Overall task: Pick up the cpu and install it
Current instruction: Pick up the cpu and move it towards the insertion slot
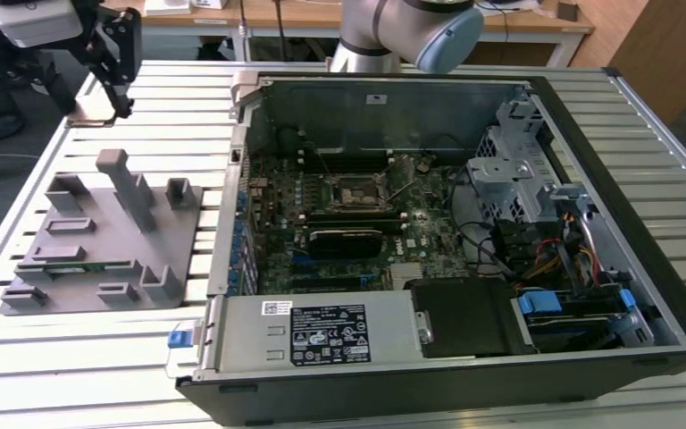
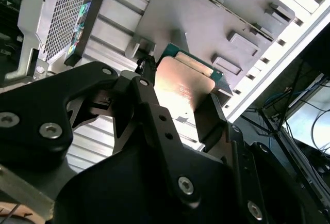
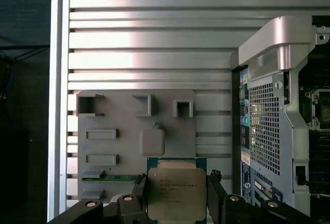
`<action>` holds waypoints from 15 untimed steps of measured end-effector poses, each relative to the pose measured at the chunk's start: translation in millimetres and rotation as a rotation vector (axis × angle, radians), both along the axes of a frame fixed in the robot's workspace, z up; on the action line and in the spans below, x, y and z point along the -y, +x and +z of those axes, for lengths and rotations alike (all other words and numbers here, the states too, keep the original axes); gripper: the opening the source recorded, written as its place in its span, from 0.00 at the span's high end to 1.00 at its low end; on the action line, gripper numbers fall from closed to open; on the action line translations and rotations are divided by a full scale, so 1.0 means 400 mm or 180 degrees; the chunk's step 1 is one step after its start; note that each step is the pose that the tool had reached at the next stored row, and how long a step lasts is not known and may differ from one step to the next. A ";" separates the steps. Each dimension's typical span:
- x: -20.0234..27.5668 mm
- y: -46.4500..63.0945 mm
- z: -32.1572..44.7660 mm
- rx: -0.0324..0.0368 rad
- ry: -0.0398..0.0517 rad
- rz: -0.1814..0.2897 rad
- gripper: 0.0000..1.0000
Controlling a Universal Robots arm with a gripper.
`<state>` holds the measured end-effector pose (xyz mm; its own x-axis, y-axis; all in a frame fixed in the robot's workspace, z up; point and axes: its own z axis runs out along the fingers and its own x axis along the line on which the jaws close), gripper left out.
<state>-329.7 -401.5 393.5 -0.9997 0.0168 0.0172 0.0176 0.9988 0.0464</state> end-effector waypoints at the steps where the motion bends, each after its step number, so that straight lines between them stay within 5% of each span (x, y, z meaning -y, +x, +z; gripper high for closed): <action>1: 0.000 0.007 -0.001 0.0000 0.0000 0.0000 0.46; 15: 0.000 0.100 -0.020 0.0000 0.0000 0.0000 0.46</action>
